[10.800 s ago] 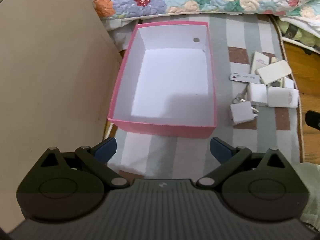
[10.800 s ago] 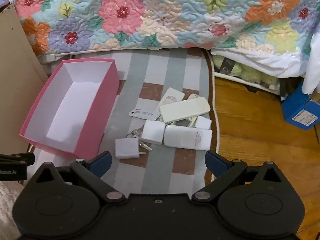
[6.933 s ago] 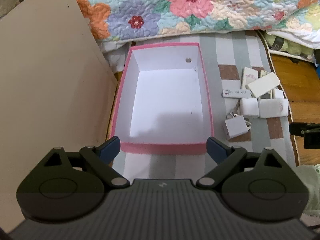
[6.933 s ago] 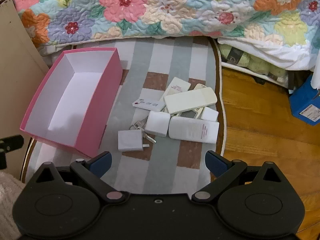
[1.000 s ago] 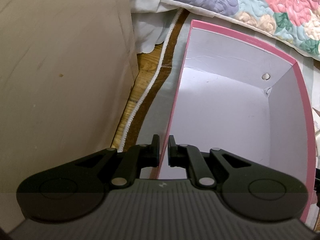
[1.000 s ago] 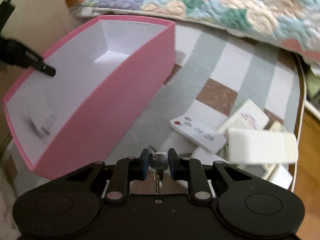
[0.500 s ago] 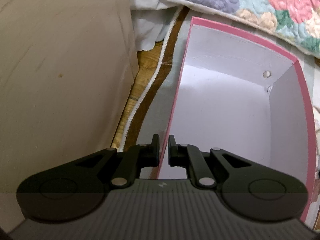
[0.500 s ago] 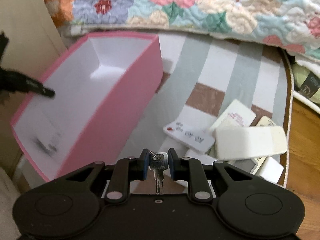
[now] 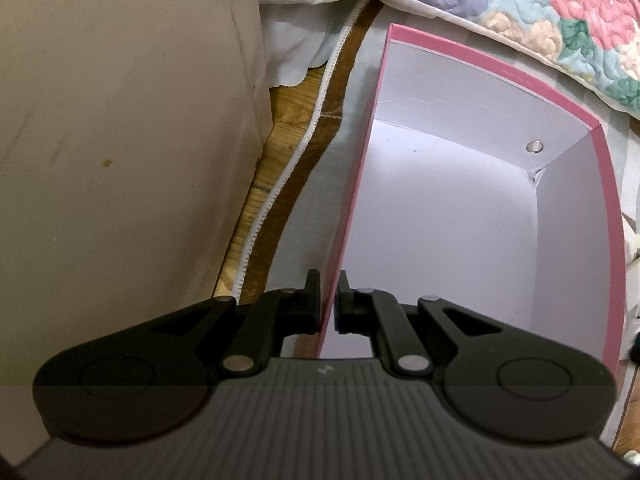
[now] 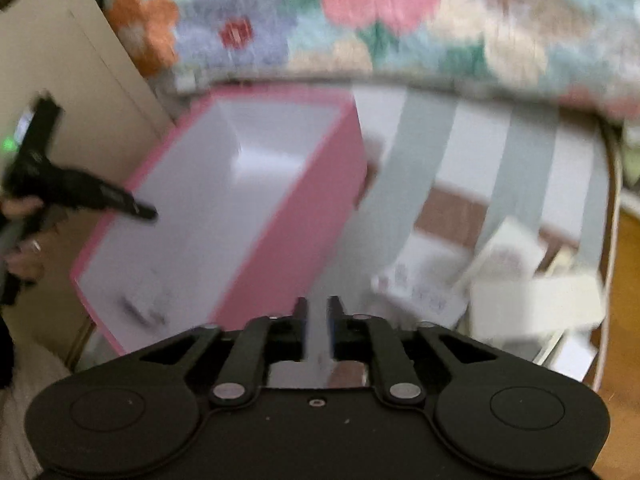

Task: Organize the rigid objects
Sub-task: 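Carry the keys over the pink box and open the right tool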

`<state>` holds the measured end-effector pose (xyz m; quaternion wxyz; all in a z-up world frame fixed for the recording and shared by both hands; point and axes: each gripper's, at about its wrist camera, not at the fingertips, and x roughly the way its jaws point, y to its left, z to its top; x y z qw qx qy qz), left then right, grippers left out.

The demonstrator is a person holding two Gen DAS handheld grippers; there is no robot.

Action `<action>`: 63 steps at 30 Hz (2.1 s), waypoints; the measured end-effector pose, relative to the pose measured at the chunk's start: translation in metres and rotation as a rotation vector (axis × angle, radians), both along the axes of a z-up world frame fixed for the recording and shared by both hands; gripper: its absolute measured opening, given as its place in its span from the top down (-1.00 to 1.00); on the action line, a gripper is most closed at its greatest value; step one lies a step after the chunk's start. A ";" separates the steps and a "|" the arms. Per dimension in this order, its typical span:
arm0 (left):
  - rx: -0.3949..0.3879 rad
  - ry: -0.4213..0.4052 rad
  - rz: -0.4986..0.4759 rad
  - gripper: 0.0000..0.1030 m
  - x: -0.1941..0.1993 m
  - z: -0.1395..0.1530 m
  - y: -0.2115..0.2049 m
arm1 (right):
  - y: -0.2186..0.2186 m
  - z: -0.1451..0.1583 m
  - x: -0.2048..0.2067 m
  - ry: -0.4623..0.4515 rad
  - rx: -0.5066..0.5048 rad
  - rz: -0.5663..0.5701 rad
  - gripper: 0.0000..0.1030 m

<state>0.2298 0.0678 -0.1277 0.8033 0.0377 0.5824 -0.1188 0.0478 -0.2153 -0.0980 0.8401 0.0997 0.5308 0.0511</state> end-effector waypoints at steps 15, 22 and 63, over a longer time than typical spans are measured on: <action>-0.021 -0.001 0.021 0.88 -0.002 0.001 0.005 | 0.034 -0.082 0.020 0.086 -0.315 0.080 0.92; -0.025 0.003 0.020 0.88 -0.001 0.001 0.007 | 0.023 -0.032 -0.001 -0.072 -0.227 0.006 0.92; 0.004 -0.091 -0.003 0.87 -0.019 0.009 0.004 | 0.060 0.009 0.111 -0.093 0.232 -0.021 0.46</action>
